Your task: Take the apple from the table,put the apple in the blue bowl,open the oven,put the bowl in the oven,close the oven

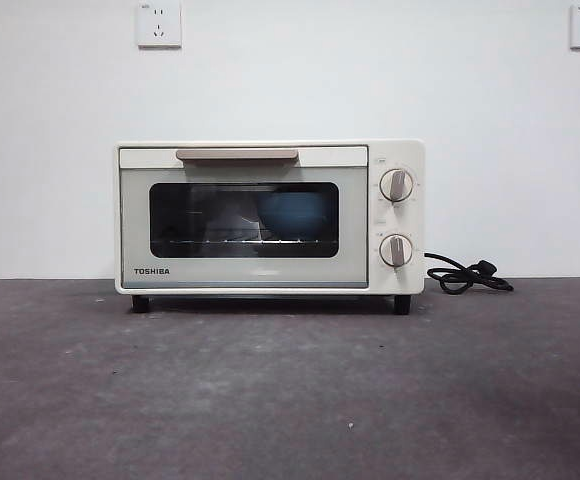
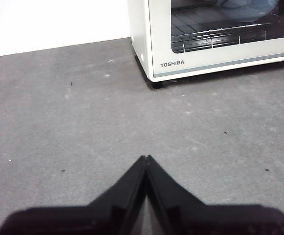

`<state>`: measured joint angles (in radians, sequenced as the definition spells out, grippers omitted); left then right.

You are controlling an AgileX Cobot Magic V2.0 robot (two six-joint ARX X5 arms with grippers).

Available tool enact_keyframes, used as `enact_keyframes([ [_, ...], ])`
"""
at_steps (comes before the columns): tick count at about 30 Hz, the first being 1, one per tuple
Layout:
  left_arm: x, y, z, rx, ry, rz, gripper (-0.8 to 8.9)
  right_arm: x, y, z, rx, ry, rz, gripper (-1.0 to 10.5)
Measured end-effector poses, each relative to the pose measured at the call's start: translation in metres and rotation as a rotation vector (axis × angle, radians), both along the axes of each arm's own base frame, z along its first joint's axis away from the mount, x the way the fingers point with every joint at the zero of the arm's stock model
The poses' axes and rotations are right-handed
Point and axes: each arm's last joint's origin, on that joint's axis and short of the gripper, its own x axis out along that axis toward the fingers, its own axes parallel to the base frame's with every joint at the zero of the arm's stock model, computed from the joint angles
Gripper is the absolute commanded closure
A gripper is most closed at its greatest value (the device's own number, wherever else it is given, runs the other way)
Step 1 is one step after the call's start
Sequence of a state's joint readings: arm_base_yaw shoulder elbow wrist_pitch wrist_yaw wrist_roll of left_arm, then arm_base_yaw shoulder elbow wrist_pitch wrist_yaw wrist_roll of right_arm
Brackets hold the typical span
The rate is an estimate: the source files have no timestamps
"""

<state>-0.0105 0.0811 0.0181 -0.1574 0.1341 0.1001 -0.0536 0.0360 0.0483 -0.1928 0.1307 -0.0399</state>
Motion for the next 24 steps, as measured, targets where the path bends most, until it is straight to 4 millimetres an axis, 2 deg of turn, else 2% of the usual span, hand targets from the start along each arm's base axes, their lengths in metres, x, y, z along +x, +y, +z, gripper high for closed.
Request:
enact_keyframes([
  [3,0.0,0.0,0.0,0.0,0.0,0.0,8.17,-0.0001,0.0,-0.0052,0.001,-0.012,-0.001,9.5],
  [24,0.0001,0.0,-0.0002,0.0,0.003,0.0,8.17,-0.0001,0.0,-0.0052,0.002,-0.012,0.0,9.5],
])
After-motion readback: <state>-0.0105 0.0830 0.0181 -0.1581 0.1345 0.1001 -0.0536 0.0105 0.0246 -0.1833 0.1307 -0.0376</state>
